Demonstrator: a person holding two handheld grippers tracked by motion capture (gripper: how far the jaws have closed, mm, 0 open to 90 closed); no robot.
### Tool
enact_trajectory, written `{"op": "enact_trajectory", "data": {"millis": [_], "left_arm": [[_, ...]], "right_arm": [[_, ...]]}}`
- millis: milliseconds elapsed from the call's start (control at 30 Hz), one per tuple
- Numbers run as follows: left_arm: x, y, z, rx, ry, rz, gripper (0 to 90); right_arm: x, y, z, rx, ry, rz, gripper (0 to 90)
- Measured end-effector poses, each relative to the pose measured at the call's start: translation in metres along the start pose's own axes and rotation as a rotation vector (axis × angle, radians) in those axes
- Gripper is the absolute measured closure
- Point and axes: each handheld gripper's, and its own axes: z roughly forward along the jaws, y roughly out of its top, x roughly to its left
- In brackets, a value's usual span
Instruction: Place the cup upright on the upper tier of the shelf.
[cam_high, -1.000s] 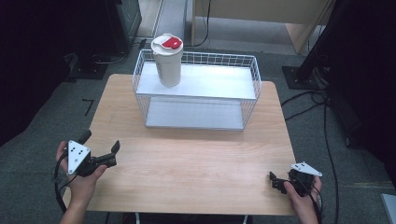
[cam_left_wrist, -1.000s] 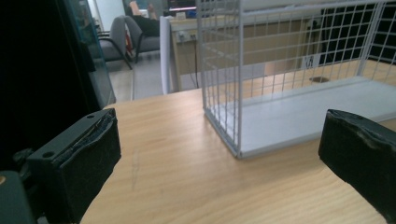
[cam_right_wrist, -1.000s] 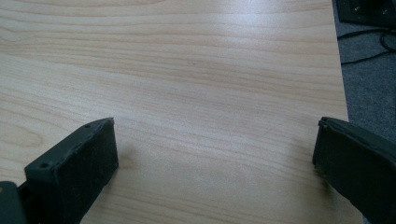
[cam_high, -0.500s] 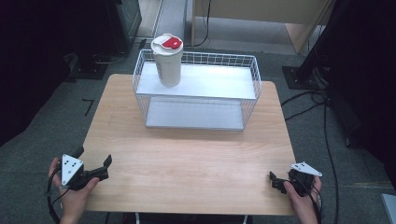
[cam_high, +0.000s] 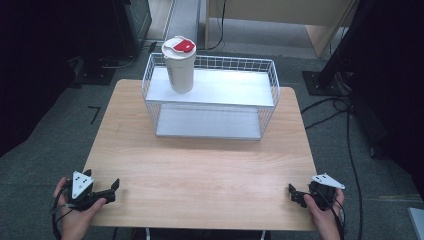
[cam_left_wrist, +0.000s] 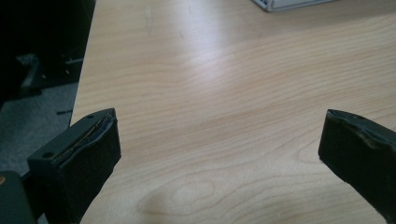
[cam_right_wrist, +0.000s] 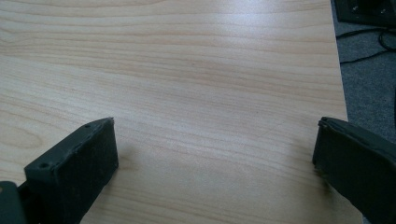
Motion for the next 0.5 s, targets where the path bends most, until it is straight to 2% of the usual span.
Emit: {"op": "enact_trajectory", "data": {"millis": [67, 167, 267, 367, 433, 500], "left_arm": [[0.000, 0.000, 0.001, 0.024, 0.007, 0.008, 0.0], [-0.003, 0.002, 0.008, 0.129, 0.037, 0.046, 0.2], [-0.007, 0.003, 0.011, 0.154, 0.056, 0.075, 0.2], [-0.008, 0.003, 0.013, 0.176, 0.049, 0.099, 0.2], [-0.008, 0.003, 0.015, 0.185, 0.046, 0.092, 0.2], [-0.005, 0.004, 0.016, 0.197, 0.031, 0.065, 0.2]], "right_arm": [[0.000, 0.000, 0.000, 0.000, 0.000, 0.000, 0.0], [0.000, 0.000, 0.000, 0.000, 0.000, 0.001, 0.0], [0.000, 0.000, 0.000, 0.001, -0.001, 0.001, 0.0], [0.000, 0.000, 0.000, 0.000, -0.001, 0.000, 0.0], [0.000, 0.000, 0.000, 0.000, -0.001, 0.000, 0.0], [0.000, 0.000, 0.000, 0.001, -0.001, 0.000, 0.0]]}}
